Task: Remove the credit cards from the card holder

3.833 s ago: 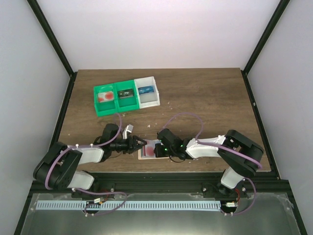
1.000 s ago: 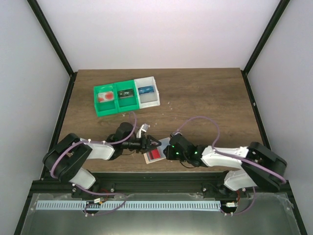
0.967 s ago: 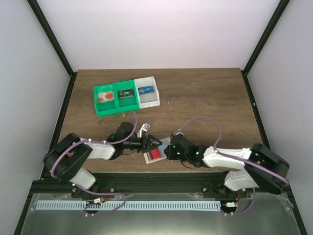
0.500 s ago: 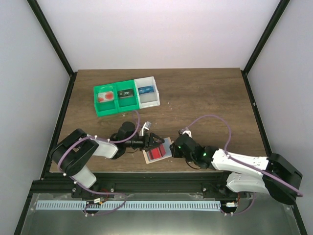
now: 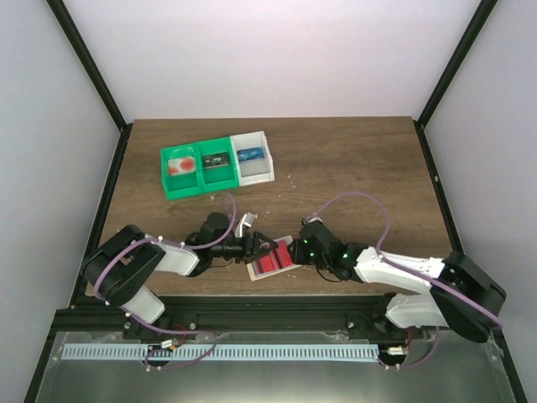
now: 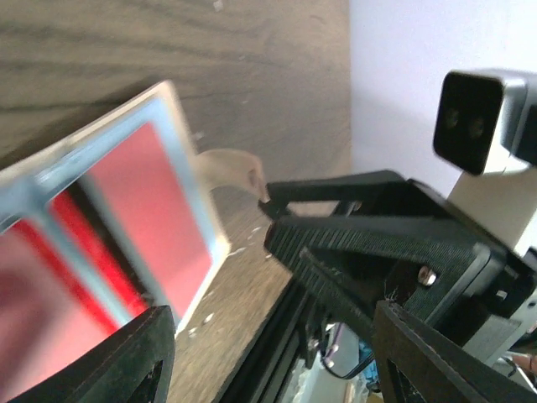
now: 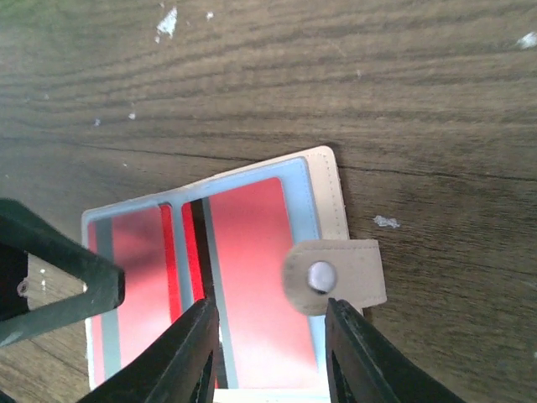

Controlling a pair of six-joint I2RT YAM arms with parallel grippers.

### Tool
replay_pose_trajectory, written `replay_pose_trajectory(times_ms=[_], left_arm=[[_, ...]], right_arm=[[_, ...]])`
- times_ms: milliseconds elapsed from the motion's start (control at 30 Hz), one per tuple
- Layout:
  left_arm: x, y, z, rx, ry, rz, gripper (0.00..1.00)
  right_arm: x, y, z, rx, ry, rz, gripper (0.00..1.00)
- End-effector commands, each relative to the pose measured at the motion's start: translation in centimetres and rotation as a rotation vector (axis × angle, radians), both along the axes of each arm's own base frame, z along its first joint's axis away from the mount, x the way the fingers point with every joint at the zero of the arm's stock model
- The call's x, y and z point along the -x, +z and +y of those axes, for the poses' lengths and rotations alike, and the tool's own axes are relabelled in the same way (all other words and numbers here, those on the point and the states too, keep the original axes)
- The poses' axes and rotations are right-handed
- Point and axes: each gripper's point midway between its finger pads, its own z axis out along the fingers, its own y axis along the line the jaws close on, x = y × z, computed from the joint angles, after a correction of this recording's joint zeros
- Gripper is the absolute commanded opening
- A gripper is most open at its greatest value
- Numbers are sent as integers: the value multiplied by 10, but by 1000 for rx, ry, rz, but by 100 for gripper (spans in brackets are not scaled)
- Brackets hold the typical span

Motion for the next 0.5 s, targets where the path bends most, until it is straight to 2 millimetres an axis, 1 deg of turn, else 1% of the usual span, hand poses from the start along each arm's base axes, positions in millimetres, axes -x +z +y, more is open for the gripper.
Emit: replay_pose_trajectory(times_ms=[0,67,133,233,300,367,467], left_arm=[[11,-20,11,-55,10,24,66],[13,-28,14,-78,10,30,67],[11,-34,17,-102,14,31,67],[1,-35,24,-113,34,10,67],[-11,-35,31,-133,59,-13,67],[-21,-41,41,-182,81,-26,67],[-33,-49,49,-269,102,-64,67]], right_arm=[[-5,-7,15,-35,80,25,36],[-2,-14,19,-41,100,50,34],[2,-23,19,-37,98,87,33],[7,-30,17,-34,87,117,32],[10,-29,18,-48,91,121,32],[13,-24,21,-61,99,117,33],[18,-7,34,-112,128,108,34]])
